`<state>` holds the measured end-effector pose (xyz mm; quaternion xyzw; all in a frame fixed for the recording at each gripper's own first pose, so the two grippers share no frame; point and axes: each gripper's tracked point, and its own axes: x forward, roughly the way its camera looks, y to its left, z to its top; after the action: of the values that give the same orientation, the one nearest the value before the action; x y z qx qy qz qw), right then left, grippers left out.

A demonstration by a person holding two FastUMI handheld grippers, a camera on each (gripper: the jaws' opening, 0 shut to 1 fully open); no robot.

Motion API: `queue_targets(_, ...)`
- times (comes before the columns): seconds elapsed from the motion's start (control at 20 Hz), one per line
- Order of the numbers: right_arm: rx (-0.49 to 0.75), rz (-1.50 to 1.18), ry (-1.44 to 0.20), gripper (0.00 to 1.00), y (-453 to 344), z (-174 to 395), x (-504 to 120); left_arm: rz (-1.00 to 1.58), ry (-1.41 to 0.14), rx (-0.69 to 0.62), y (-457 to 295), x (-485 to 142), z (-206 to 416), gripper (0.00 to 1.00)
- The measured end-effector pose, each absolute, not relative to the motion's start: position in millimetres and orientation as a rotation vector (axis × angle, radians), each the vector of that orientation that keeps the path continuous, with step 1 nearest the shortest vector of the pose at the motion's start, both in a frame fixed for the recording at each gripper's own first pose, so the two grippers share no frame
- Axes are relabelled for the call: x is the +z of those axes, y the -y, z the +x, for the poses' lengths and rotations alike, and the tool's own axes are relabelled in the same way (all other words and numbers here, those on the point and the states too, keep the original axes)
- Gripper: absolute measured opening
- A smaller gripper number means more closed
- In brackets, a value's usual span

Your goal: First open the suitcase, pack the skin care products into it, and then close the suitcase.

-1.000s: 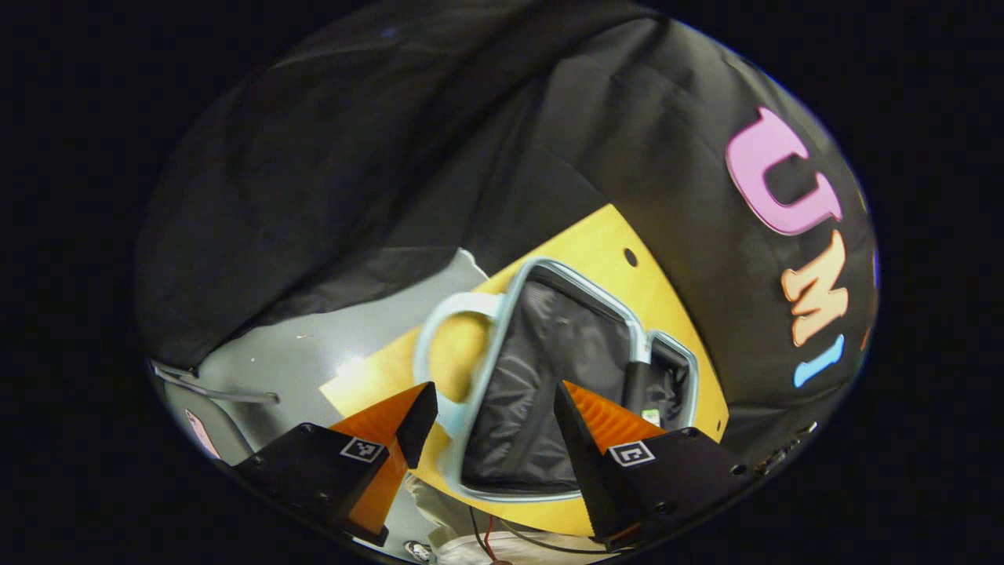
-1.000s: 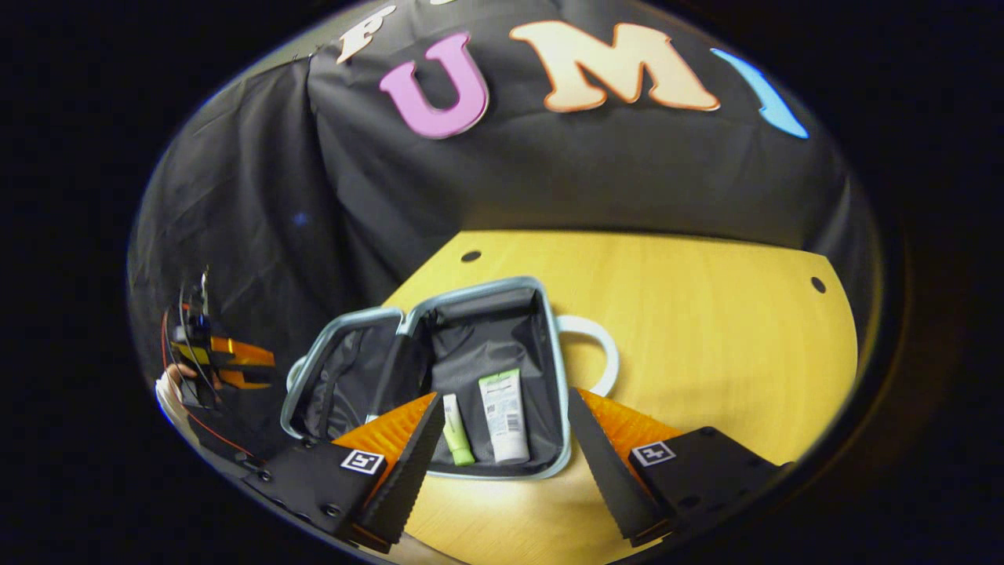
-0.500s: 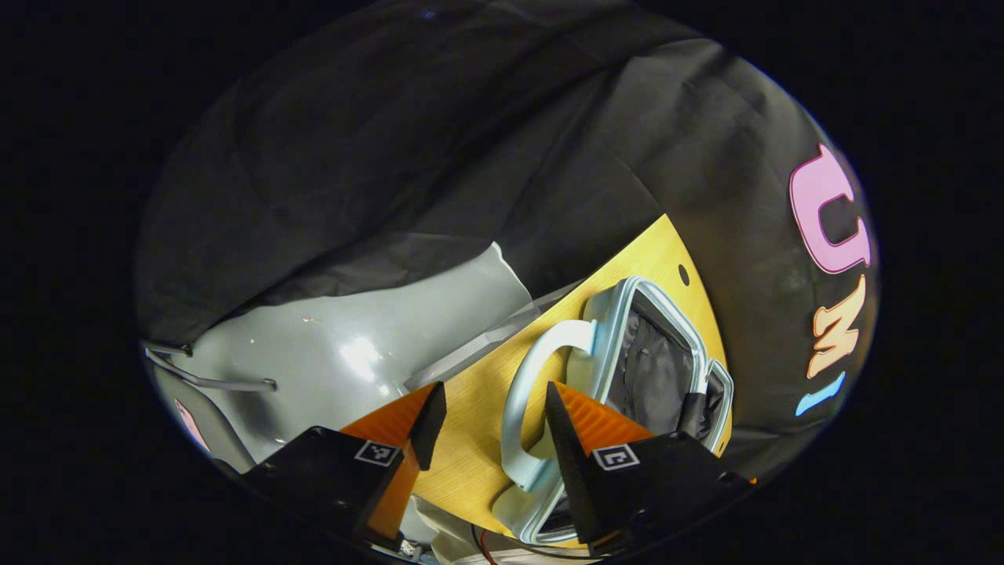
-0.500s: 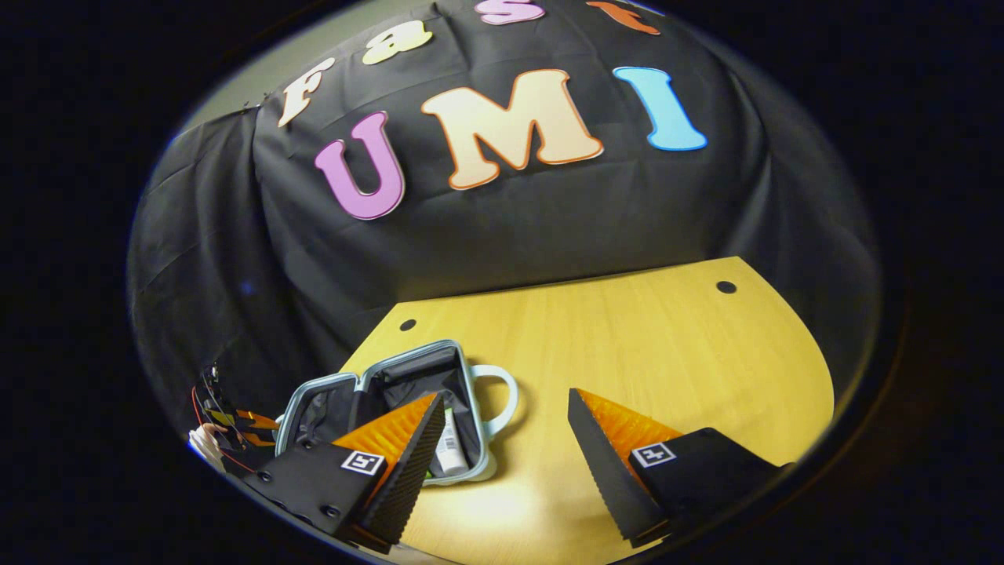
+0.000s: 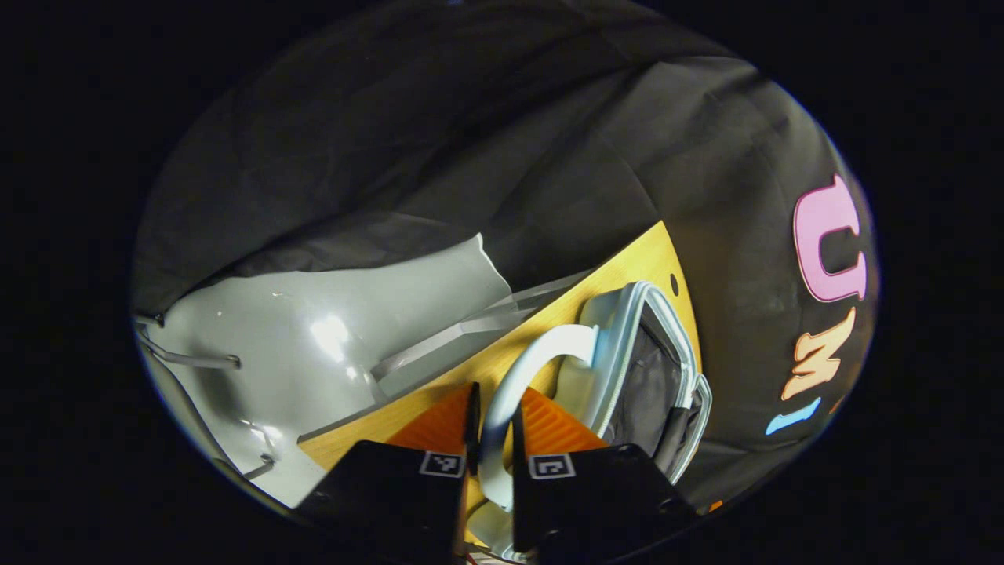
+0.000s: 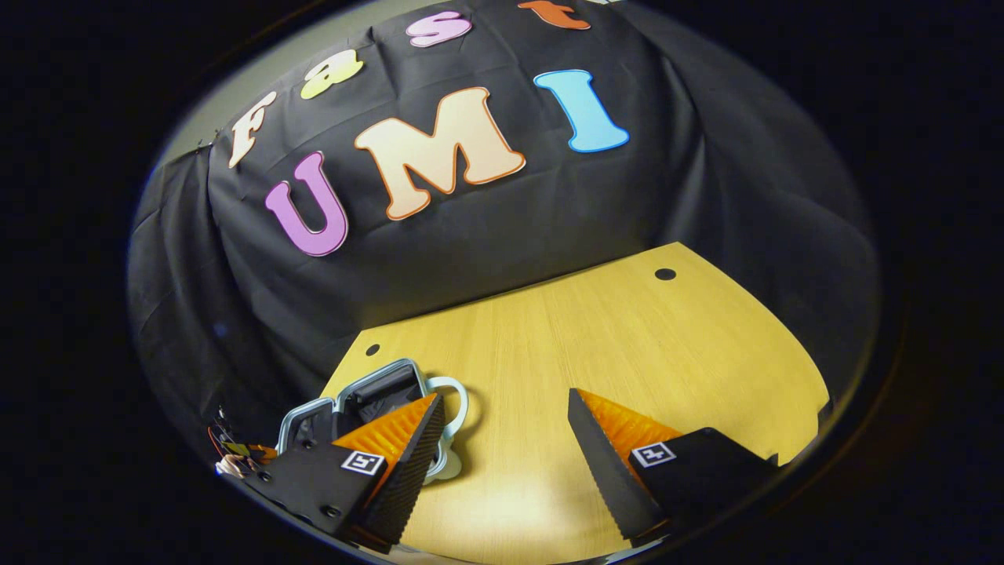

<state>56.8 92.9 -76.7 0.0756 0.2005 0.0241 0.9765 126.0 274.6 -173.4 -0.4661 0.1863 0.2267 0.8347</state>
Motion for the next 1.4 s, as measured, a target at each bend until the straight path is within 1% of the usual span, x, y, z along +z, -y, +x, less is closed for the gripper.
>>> queue_targets(0.05,0.044,0.154,-0.399,0.98,-89.9,55.8,-74.4,-0.986,-0.387,0.467,-271.6,-170.2,122.4,0.14)
queue_targets(0.1,0.04,0.155,-0.395,0.98,-87.9,55.8,-74.6,-0.979,-0.379,0.459,-269.6,-166.8,122.3,0.1)
queue_targets(0.2,0.038,0.166,-0.399,0.98,-86.2,55.8,-76.1,-0.942,-0.369,0.456,-266.9,-160.0,121.5,0.05)
queue_targets(0.25,0.043,0.173,-0.404,0.98,-87.0,56.8,-78.0,-0.924,-0.367,0.454,-264.5,-155.4,122.8,0.07)
queue_targets(0.3,0.049,0.178,-0.408,0.98,-88.0,57.6,-79.3,-0.91,-0.362,0.455,-261.3,-150.2,122.2,0.01)
queue_targets(0.35,0.054,0.178,-0.41,0.98,-88.1,58.6,-79.5,-0.901,-0.362,0.452,-258.4,-144.7,122.6,0.0)
queue_targets(0.5,0.071,0.172,-0.41,0.98,-86.0,60.0,-78.6,-0.889,-0.325,0.43,-248.6,-117.3,116.0,0.0)
queue_targets(0.75,0.083,0.201,-0.41,0.98,-77.2,64.9,-78.4,-0.873,-0.208,0.341,-212.3,-41.1,108.7,0.0)
queue_targets(1.0,0.07,0.215,-0.376,0.98,-56.6,66.3,-74.0,-0.804,-0.189,0.288,-161.3,13.6,113.6,0.0)
queue_targets(1.25,0.05,0.203,-0.373,0.98,-35.5,60.6,-79.9,-0.688,-0.195,0.296,-113.2,46.1,130.2,0.0)
queue_targets(1.4,0.052,0.187,-0.373,0.98,-33.8,60.7,-83.0,-0.619,-0.19,0.279,-80.6,66.1,142.1,0.0)
